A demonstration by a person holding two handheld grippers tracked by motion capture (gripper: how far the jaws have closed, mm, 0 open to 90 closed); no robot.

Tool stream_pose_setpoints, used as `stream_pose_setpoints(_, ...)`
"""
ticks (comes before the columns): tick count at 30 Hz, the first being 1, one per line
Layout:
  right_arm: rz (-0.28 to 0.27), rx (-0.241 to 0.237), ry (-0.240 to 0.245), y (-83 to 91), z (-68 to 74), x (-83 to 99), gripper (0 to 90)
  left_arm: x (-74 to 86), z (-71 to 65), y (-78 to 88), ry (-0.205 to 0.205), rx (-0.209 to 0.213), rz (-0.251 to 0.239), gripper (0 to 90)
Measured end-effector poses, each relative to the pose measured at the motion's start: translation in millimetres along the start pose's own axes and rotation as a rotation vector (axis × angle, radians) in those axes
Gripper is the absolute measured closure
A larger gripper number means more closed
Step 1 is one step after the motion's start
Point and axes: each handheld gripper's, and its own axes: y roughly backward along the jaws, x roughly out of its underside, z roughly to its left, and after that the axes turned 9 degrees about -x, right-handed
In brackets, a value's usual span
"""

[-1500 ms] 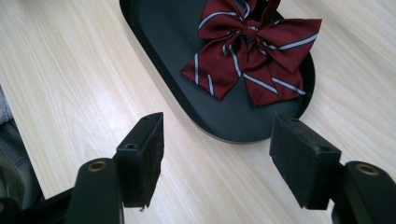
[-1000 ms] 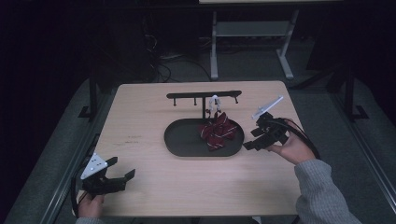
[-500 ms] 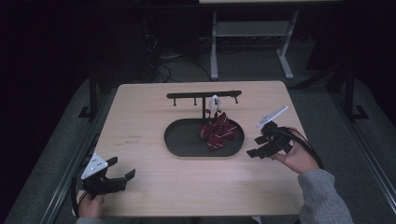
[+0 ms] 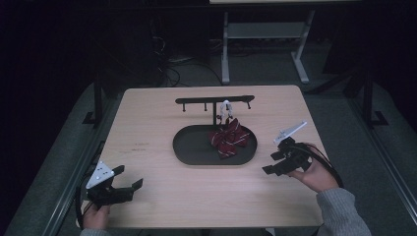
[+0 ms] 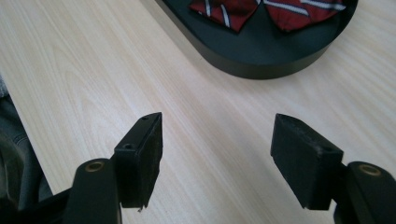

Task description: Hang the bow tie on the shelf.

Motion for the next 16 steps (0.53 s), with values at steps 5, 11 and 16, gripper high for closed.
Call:
stream_pose_setpoints(5,-0.007,-0.004,-0.004,-3.4,1.5,7.7,33.6,0.0,-0.6,-0.2,0.0,0.0,0.001,13.0)
stream_pose_setpoints(11,-0.021,-0.009,-0.014,-9.0,5.8,19.4,34.2,-0.2,-1.1,-0.6,-0.003,0.003,0.007,12.9)
stream_pose_setpoints(16,-0.047,0.0,-0.015,-12.7,12.7,29.4,34.9,-0.7,-0.8,-0.3,-0.013,0.003,0.007,12.9)
